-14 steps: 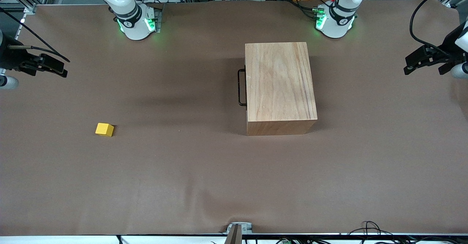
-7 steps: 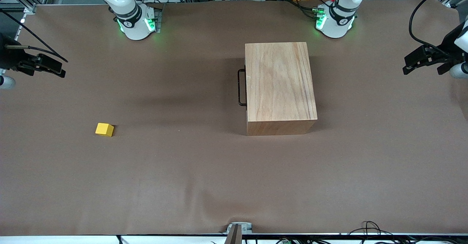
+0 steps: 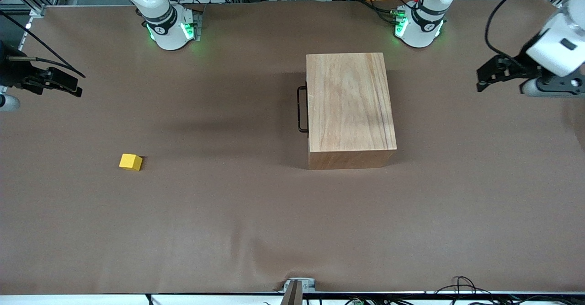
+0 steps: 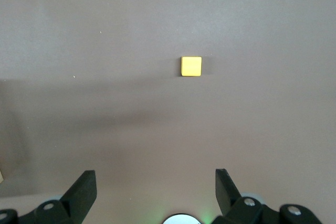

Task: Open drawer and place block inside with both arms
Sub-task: 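Move the left gripper over the box toward the black drawer handle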

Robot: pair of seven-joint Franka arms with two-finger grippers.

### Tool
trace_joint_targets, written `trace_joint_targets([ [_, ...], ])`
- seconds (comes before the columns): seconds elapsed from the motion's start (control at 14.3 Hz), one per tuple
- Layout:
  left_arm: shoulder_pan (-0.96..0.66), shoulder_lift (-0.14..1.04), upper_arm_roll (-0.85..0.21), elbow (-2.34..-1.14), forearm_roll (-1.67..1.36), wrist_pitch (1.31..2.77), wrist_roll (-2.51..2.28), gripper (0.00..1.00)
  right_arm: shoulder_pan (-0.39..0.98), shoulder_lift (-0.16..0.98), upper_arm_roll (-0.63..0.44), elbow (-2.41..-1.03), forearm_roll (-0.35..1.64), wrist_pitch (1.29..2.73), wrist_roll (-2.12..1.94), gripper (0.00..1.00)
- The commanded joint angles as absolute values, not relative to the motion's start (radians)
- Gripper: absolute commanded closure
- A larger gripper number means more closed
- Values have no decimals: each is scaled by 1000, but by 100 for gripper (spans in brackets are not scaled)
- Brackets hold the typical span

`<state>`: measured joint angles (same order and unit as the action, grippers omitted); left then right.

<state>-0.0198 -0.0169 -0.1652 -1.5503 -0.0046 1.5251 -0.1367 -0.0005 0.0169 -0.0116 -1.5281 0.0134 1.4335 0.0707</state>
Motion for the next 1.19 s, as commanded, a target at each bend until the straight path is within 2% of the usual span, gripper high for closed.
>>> trace_joint_targets([
  [0.0,-20,29,-237,-1493,-5,1508,-224,0,0,15,-8,-1526,-20,1437,80,0],
  [0.35,-66,89,-344,-1485,-8,1509,-483,0,-2,25,-8,-1528,-20,1463,84,0],
  [0.7,-233,221,-344,-1419,17,1516,-754,0,0,25,-8,-1529,-18,1457,84,0],
  [0.91,-319,331,-341,-1327,20,1520,-915,0,-2,26,-8,-1534,-18,1448,86,0],
  [1.12,-399,380,-330,-1307,21,1587,-1006,0,0,26,-8,-1534,-18,1443,86,0],
])
